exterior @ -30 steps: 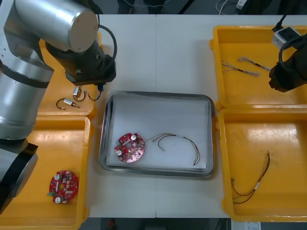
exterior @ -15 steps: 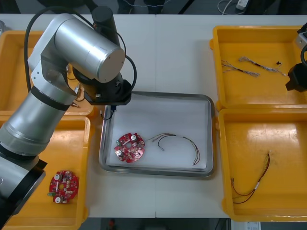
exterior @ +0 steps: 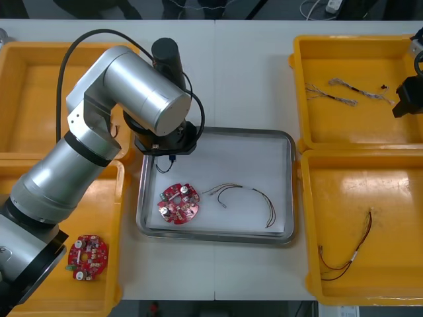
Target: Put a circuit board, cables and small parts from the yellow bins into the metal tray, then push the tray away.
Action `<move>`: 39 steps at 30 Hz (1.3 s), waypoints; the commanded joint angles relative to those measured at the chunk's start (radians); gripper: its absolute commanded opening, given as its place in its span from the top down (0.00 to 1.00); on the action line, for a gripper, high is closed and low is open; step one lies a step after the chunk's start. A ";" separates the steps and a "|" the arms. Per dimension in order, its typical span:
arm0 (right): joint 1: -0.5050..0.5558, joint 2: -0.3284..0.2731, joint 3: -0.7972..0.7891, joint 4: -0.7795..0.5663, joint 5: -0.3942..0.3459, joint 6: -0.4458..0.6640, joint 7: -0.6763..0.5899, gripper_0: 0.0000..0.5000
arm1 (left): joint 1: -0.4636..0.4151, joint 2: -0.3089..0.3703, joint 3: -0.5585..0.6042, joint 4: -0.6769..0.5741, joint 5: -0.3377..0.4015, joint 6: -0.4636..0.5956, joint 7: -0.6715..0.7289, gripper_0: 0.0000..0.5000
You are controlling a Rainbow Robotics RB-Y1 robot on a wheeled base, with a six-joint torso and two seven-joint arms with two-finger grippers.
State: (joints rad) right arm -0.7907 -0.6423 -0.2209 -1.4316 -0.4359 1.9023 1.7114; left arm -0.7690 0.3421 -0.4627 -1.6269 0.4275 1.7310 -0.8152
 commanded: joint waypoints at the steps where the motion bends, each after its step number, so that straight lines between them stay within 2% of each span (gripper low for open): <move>1: -0.096 -0.040 -0.026 0.068 0.008 -0.048 -0.003 0.00 | 0.004 -0.025 -0.034 0.010 -0.006 -0.031 0.088 1.00; 10: -0.226 -0.040 0.025 0.278 0.043 -0.154 0.031 0.00 | 0.004 -0.025 -0.053 0.035 -0.006 -0.059 0.105 1.00; 12: -0.246 -0.040 0.026 0.315 0.045 -0.169 0.040 0.00 | 0.004 -0.025 -0.054 0.035 -0.006 -0.059 0.108 0.94; 13: -0.260 -0.040 0.026 0.338 0.049 -0.180 0.050 0.00 | 0.002 -0.025 -0.054 0.033 -0.006 -0.059 0.110 0.71; 14: -0.266 -0.040 0.028 0.347 0.052 -0.184 0.053 0.00 | 0.002 -0.025 -0.054 0.033 -0.006 -0.059 0.111 0.55; 15: -0.275 -0.040 0.028 0.369 0.054 -0.195 0.062 0.00 | 0.002 -0.025 -0.054 0.033 -0.006 -0.059 0.114 0.17; 16: -0.288 -0.040 0.029 0.388 0.054 -0.206 0.076 0.00 | 0.002 -0.025 -0.054 0.030 -0.006 -0.059 0.119 0.00; 22: -0.344 -0.050 0.029 0.502 0.066 -0.261 0.189 0.00 | 0.002 -0.025 -0.045 -0.008 -0.007 -0.053 0.142 0.00; 27: -0.394 -0.051 0.031 0.597 0.077 -0.309 0.267 0.00 | 0.002 -0.025 -0.008 -0.067 0.002 0.004 0.149 0.00; 35: -0.470 -0.053 0.031 0.766 0.083 -0.402 0.396 0.00 | 0.002 -0.021 0.128 -0.197 0.013 0.180 0.134 0.00; 39: -0.504 -0.051 0.031 0.847 0.077 -0.463 0.473 0.00 | -0.003 -0.008 0.219 -0.245 0.016 0.189 0.100 0.00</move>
State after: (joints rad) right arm -1.2121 -0.6483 -0.2102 -0.6232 -0.3616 1.4781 2.0868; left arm -0.7689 0.3403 -0.3270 -1.8059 0.4330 1.9089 -0.7261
